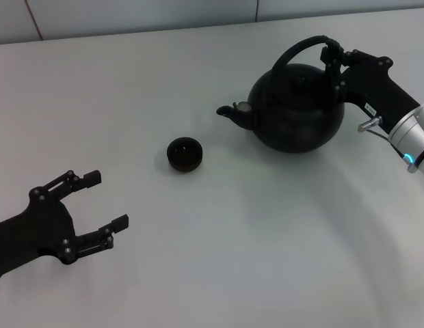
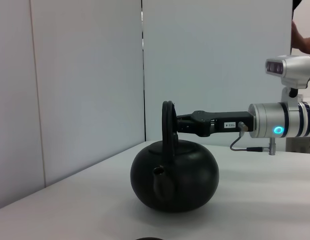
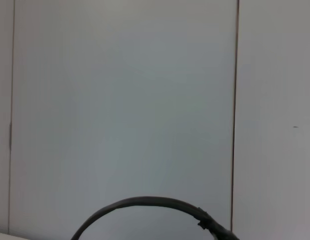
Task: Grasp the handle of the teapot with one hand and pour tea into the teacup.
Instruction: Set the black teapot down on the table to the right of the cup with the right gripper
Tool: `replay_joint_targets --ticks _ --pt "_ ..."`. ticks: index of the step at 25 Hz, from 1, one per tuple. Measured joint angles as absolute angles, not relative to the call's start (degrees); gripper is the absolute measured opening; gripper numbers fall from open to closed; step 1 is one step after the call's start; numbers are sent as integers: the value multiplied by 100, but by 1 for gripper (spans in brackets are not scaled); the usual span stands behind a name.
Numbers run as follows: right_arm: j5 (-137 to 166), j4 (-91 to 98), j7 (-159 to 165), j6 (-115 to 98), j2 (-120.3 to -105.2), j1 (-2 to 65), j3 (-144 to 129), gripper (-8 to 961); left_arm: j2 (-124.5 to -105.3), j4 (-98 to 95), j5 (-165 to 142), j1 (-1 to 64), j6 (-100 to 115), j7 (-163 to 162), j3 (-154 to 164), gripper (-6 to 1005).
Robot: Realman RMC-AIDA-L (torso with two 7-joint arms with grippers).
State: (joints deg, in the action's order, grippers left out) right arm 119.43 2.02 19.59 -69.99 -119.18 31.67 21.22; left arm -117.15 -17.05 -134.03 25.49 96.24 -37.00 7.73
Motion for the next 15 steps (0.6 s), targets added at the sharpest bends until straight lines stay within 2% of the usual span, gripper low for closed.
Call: replay_joint_targets --ticks 15 --pt "11924 219 1976 -6998 -11909 3117 2164 93 -11724 -1705 -13374 2533 9660 -3700 774 856"
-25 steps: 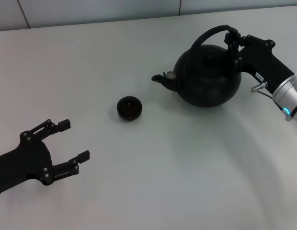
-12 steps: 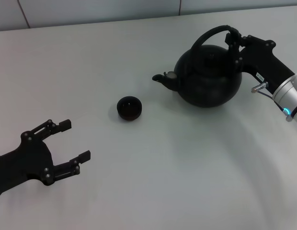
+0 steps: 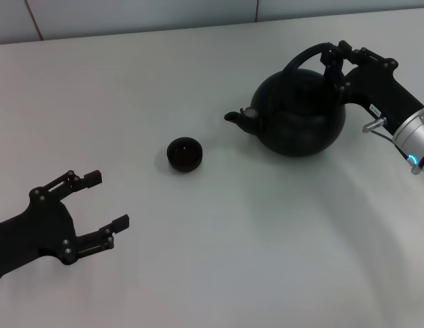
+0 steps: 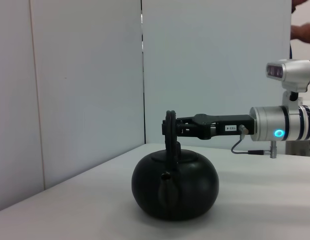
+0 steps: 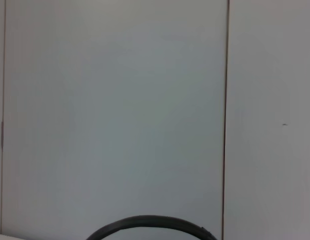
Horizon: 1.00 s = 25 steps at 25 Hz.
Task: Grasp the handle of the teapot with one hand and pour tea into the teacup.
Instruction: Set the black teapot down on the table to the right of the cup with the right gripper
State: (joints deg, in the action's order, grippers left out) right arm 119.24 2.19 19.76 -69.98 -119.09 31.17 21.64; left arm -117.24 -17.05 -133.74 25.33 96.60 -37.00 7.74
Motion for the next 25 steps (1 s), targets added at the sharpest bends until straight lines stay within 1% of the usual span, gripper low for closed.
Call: replay_joint_targets --ticks 1,3,9,14,21,25 --pt "11924 217 1976 -6998 -11909 3114 2172 94 -11724 -1705 -13370 2532 9660 -3700 774 856" --pt "11924 215 1975 -6998 -11909 3108 2178 283 -11724 -1705 -13356 2526 9660 -3700 774 856" --pt "11914 206 1942 -7022 -11913 3063 2195 476 -11724 -1705 -13354 2517 9665 -3700 774 856" --pt "11914 201 1909 -7043 -11916 3033 2197 661 -11724 -1705 -13354 2506 9668 -3700 774 856" --pt "11914 202 1927 -7059 -11918 3013 2191 663 -11724 -1705 -13355 2504 9668 -3700 774 856" --pt "11927 187 1965 -7427 -11918 2870 2146 664 -11724 -1705 -13357 2504 9665 -3699 773 856"
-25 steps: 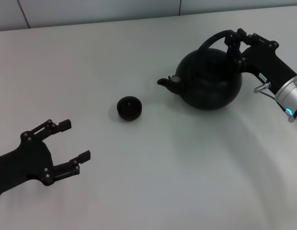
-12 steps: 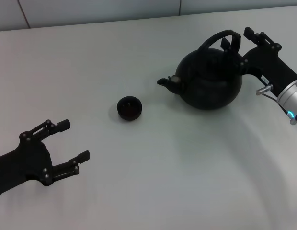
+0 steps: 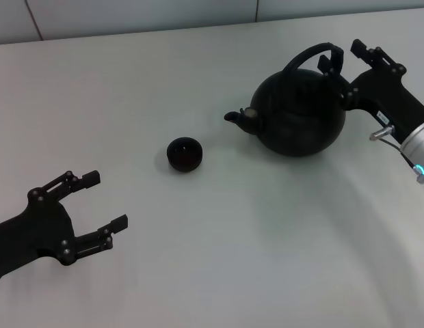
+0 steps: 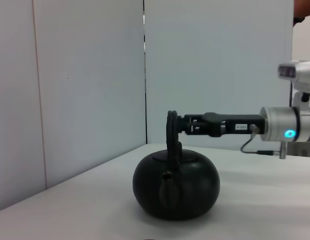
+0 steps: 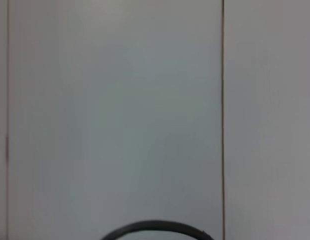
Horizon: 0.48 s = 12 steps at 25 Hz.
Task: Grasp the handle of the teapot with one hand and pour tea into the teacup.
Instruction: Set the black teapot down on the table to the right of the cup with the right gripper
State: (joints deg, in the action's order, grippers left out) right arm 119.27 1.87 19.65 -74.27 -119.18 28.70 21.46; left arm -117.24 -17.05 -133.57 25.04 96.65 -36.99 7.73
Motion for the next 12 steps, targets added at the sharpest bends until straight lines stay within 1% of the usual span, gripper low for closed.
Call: replay_joint_targets --ticks 8,12 --pt "11976 112 1972 -8381 -11918 2230 2044 663 -11724 -1705 -13360 2505 9626 -3695 801 856" --pt "11978 169 2251 -8989 -11892 1905 1846 669 -11724 -1705 -13361 2505 9619 -3693 816 856"
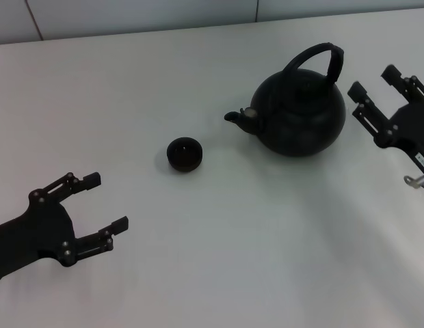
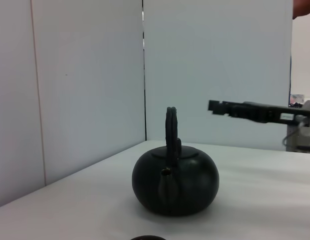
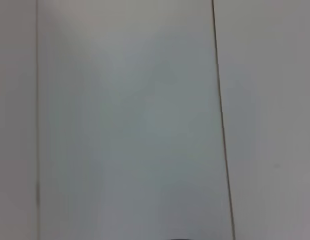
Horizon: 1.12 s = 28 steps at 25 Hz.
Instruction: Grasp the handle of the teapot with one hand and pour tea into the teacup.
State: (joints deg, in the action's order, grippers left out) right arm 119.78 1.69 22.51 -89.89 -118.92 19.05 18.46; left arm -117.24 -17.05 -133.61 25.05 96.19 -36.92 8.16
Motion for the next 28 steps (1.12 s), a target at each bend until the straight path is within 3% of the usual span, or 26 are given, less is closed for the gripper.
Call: replay_joint_targets --ticks 15,28 --pt "12024 2338 4662 -9853 -11848 1852 -1164 747 -11732 -1705 -13372 2527 9534 -3692 817 856" --pt "12408 2932 5325 -9938 -11628 2185 -1664 793 -11733 -1705 -13396 2553 9512 -3699 839 856"
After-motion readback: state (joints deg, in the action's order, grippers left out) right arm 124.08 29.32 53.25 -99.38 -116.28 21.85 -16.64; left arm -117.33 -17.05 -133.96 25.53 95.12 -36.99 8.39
